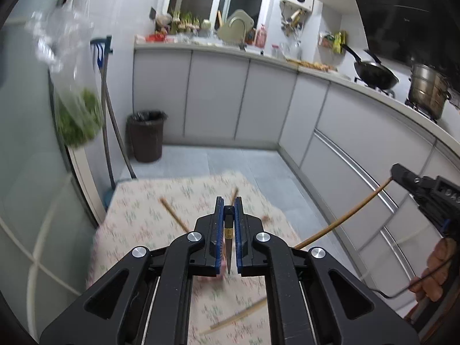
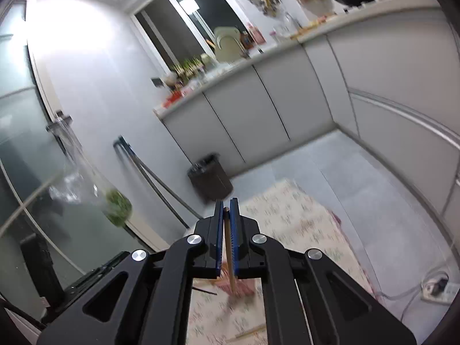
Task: Organize utensils
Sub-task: 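Lower both chopsticks into the pink holder and open both tools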
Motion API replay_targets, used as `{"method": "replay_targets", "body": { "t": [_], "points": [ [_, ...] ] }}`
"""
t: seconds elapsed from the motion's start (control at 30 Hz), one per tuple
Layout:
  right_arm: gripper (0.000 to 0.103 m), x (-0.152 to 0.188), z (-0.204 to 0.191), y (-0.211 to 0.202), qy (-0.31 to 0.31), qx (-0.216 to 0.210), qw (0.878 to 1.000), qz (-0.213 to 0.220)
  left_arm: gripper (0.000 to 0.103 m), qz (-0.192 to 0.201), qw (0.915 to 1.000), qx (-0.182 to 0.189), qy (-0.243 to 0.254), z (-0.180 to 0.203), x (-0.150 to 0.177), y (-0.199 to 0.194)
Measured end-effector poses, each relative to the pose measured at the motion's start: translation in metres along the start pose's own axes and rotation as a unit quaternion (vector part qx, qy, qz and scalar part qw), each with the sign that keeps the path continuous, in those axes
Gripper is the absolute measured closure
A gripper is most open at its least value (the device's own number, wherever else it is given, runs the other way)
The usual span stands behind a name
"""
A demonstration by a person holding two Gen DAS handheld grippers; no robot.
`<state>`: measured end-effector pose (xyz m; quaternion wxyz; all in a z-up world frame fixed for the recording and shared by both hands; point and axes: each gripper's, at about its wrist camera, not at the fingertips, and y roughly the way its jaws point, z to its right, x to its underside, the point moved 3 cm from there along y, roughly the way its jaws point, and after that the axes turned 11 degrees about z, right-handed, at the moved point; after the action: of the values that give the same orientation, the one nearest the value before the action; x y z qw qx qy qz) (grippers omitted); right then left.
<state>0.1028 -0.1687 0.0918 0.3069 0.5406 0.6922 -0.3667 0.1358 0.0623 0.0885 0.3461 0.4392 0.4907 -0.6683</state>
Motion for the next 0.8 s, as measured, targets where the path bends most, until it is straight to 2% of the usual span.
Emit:
{"method": "replay_targets", "body": {
  "t": [0.1,0.23,0.3,0.37,0.43,0.5,0.67,0.8],
  "points": [
    [0.098,-0.012,-0.010,0.011,0.001,-0.010,1.000,0.008,0.097,0.007,0.9999,-0.013,0.004,-0.002,-0.012,0.018],
    [0.098,-0.018,-0.020,0.032,-0.002,-0.016,1.000,0.012,0.097,0.005,0.9994,-0.032,0.011,-0.007,-0.012,0.044],
    [0.098,-0.015,-0.022,0.043,-0.006,-0.017,1.000,0.009,0.096,0.000,0.9992,-0.039,0.007,-0.014,-0.006,0.061],
    [0.098,-0.010,-0.025,0.056,-0.012,-0.016,1.000,0.004,0.095,-0.006,0.9995,-0.030,0.000,-0.020,0.004,0.076],
    [0.098,-0.003,-0.026,0.066,-0.021,-0.012,1.000,-0.001,0.092,-0.033,0.9991,-0.027,-0.005,-0.026,0.020,0.088],
    [0.098,0.006,-0.029,0.078,-0.033,-0.010,0.999,-0.011,0.081,-0.039,0.9987,-0.028,-0.019,-0.034,0.026,0.088],
    [0.098,0.015,-0.032,0.091,-0.043,-0.014,0.999,-0.021,0.074,-0.001,0.9968,-0.043,-0.067,-0.062,0.009,0.062],
    [0.098,0.022,-0.038,0.104,-0.053,-0.013,0.998,-0.028,0.067,0.012,0.9950,-0.051,-0.086,-0.074,0.000,0.050]
  ]
}}
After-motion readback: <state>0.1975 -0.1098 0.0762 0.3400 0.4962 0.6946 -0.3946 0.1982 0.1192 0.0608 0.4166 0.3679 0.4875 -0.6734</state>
